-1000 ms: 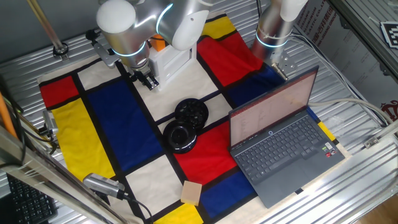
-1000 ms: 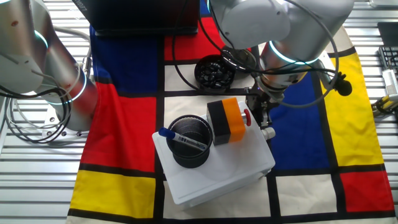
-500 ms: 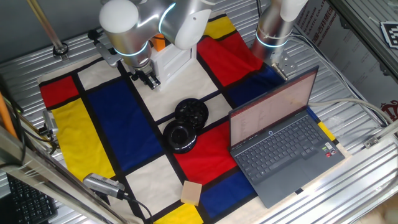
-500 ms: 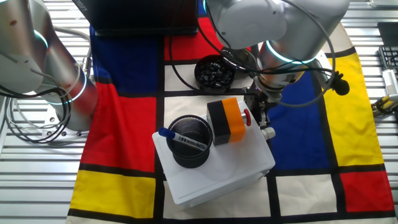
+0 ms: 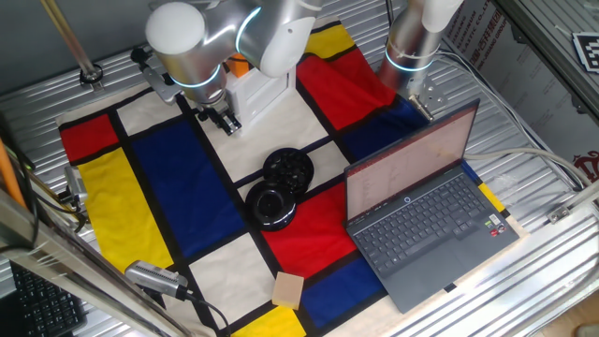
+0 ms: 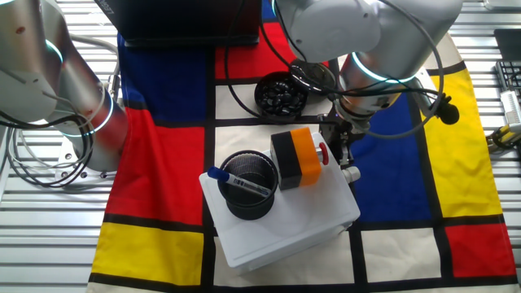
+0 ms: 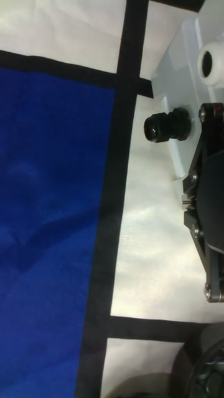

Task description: Use the gripper to push and close the drawer

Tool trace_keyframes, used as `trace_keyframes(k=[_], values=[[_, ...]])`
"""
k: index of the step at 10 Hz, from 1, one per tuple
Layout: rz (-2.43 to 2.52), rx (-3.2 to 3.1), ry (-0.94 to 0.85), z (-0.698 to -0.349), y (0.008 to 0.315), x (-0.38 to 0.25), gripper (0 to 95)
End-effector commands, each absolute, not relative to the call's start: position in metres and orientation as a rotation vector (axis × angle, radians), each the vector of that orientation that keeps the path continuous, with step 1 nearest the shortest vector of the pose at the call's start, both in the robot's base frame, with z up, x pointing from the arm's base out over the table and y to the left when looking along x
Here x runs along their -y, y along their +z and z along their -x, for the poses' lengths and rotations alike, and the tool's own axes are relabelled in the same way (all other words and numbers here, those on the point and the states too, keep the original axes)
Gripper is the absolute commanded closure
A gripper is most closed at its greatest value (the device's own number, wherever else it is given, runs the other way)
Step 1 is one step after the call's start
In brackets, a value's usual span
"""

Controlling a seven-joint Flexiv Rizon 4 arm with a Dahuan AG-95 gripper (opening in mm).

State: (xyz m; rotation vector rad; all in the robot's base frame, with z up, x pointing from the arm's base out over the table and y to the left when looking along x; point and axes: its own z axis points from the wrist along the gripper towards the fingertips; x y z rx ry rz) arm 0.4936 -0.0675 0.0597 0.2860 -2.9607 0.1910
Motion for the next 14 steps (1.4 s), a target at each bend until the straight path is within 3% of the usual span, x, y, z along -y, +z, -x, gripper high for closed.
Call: trace_keyframes(k=[1,14], values=[[-0.287,2.959,0.191,-0.4914,0.0592,0.0678,95.0],[-0.298,2.918,0.200,-0.4850,0.0533,0.0684,95.0]])
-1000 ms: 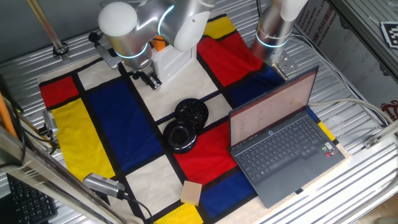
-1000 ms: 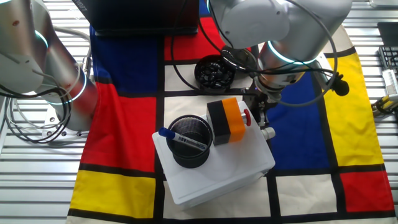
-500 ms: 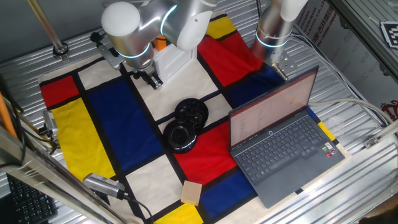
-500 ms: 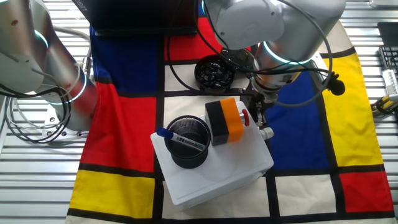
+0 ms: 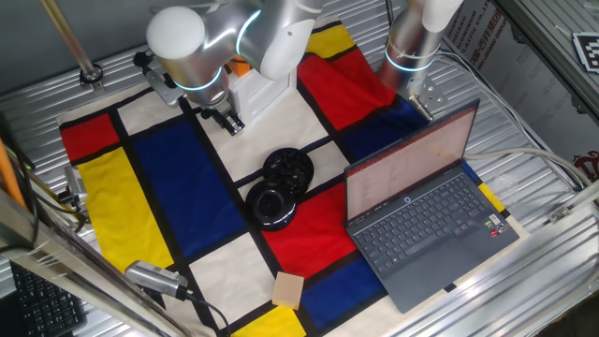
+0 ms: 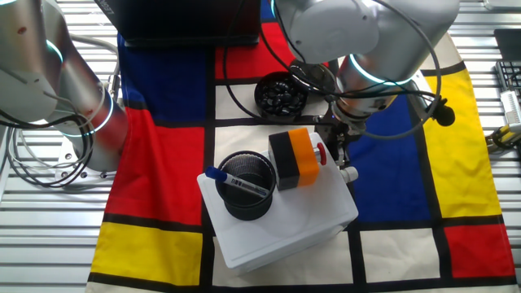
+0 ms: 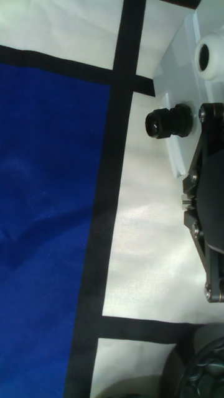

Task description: Use the gripper to push and close the drawer

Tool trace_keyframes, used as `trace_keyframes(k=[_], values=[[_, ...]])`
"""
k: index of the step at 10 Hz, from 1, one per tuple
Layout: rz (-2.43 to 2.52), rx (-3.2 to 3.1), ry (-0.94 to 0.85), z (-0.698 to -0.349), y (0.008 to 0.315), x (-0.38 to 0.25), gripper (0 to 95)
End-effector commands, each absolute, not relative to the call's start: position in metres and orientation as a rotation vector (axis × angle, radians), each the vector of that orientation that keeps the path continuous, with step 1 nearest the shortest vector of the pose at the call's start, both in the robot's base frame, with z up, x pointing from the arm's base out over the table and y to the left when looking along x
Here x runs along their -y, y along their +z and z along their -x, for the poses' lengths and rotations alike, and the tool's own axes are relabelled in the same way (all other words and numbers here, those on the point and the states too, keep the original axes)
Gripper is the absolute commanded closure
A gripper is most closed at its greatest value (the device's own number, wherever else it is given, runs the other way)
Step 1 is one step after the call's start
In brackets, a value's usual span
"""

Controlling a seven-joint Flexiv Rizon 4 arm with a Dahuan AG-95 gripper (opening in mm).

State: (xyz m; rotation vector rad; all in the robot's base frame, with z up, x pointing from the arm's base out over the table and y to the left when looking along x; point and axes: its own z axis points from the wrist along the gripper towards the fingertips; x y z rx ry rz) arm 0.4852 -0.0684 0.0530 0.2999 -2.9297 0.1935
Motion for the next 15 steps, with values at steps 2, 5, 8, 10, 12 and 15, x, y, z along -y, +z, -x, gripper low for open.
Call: trace_keyframes(k=[2,5,8,10,12,15], values=[[-0.299,2.903,0.203,-0.4850,0.0526,0.0685,95.0],[-0.300,2.894,0.204,-0.4849,0.0524,0.0686,95.0],[-0.302,2.893,0.201,-0.4832,0.0516,0.0687,95.0],[-0.302,2.893,0.199,-0.4820,0.0508,0.0688,95.0],[-0.303,2.893,0.199,-0.4814,0.0504,0.0689,95.0],[-0.306,2.894,0.199,-0.4804,0.0500,0.0689,95.0]])
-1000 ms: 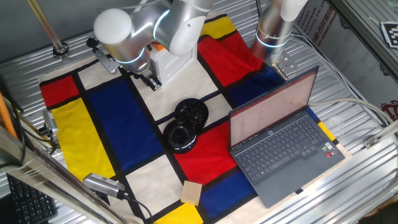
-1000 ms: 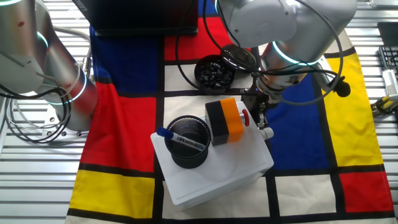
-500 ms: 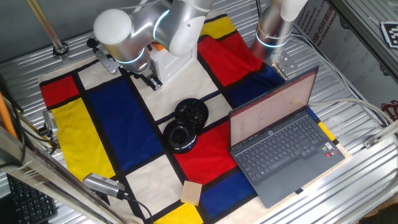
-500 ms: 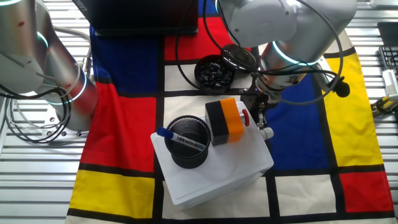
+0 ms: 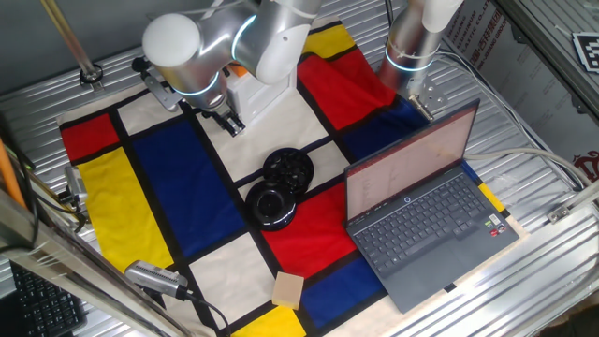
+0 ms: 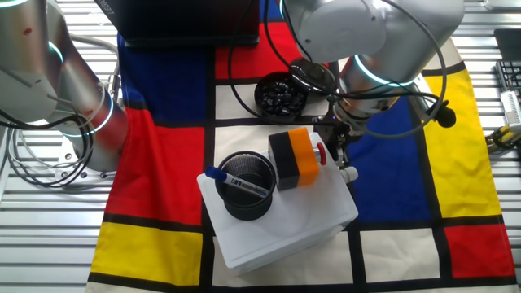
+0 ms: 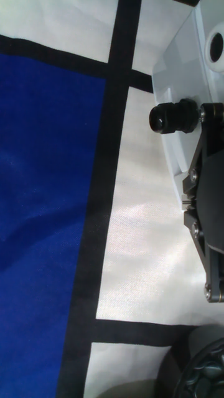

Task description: Use the gripper to push and close the drawer

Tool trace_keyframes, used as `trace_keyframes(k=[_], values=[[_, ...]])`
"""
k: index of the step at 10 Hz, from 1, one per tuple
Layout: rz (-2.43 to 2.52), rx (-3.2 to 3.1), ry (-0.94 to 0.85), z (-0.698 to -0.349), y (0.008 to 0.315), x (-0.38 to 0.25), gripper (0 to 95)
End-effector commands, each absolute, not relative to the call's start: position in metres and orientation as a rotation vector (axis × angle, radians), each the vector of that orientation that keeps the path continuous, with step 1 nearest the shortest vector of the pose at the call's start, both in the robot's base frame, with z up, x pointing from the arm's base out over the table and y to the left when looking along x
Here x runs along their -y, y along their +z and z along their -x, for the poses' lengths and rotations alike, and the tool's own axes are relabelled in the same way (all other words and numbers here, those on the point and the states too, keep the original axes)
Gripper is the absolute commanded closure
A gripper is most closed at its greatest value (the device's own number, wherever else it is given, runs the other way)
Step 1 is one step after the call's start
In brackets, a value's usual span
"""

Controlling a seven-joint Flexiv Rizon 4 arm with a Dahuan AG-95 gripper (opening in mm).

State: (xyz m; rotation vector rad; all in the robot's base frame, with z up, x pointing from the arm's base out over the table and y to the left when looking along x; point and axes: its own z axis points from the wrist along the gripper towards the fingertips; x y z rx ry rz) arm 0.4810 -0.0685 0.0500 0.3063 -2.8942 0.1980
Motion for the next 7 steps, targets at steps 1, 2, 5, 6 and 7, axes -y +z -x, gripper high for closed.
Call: trace_keyframes(k=[1,2,5,6,7], values=[[-0.307,2.894,0.199,-0.480,0.050,0.069,95.0],[-0.307,2.897,0.196,-0.480,0.050,0.069,95.0],[-0.311,2.906,0.187,-0.487,0.052,0.068,95.0],[-0.310,2.911,0.186,-0.496,0.056,0.068,95.0],[-0.310,2.936,0.182,-0.512,0.062,0.067,95.0]])
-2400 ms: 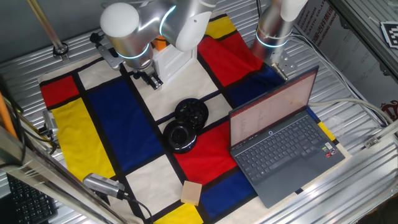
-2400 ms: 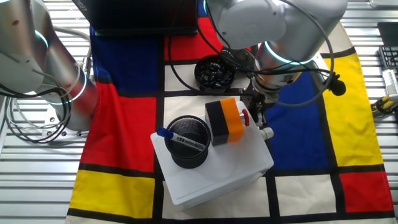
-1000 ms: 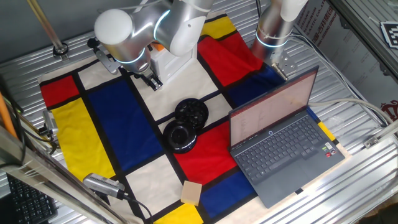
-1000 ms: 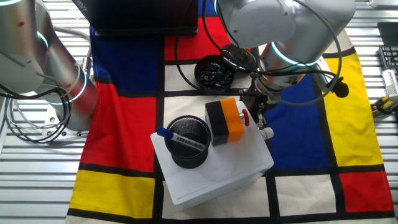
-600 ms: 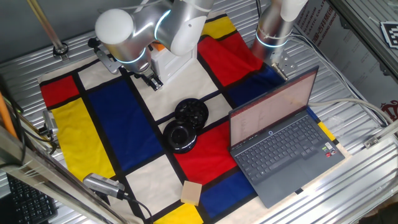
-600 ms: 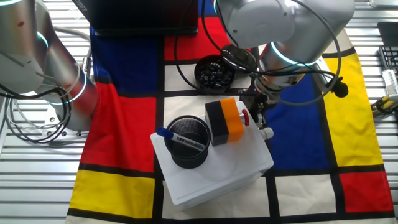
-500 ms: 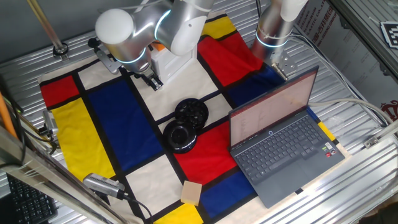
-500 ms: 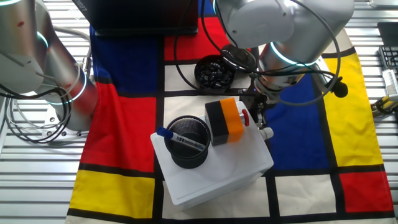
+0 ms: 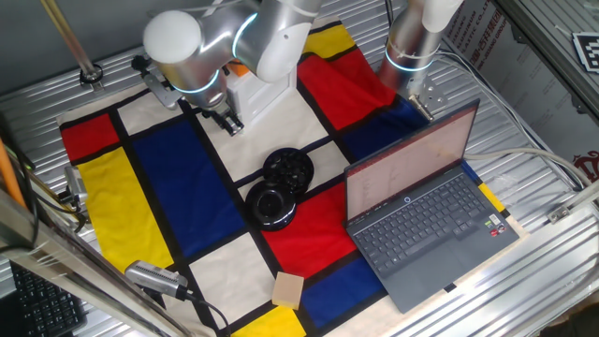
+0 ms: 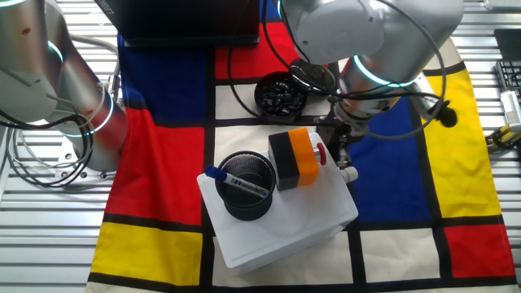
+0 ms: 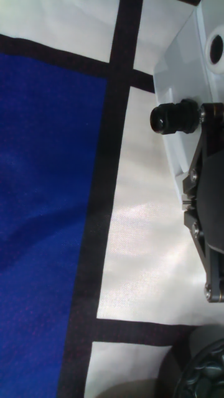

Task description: Use the gripper to push and close the drawer

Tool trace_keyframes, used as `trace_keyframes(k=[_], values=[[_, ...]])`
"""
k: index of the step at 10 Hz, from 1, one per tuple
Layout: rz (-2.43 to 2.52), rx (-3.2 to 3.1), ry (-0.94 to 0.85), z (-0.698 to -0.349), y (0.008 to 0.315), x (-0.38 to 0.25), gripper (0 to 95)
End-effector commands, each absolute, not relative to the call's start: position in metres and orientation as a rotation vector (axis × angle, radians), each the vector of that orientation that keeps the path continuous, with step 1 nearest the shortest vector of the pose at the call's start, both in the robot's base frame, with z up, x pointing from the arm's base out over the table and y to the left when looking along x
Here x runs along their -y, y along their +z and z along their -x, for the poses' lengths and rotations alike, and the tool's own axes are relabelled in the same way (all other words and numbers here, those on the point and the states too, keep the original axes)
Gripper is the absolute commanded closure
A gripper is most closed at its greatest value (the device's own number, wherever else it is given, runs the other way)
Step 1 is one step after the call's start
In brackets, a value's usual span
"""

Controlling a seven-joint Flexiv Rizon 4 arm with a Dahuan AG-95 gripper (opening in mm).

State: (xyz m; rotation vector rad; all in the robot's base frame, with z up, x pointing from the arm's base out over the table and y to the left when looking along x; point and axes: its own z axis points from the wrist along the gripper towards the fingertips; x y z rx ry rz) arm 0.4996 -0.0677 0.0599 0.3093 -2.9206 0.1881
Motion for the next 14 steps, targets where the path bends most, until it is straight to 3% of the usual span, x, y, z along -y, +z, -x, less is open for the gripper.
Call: trace_keyframes(k=[1,7,14], values=[[-0.309,2.960,0.179,-0.520,0.066,0.065,95.0],[-0.327,3.154,0.109,-0.586,0.110,0.041,95.0],[-0.329,3.161,0.084,-0.594,0.115,0.038,95.0]])
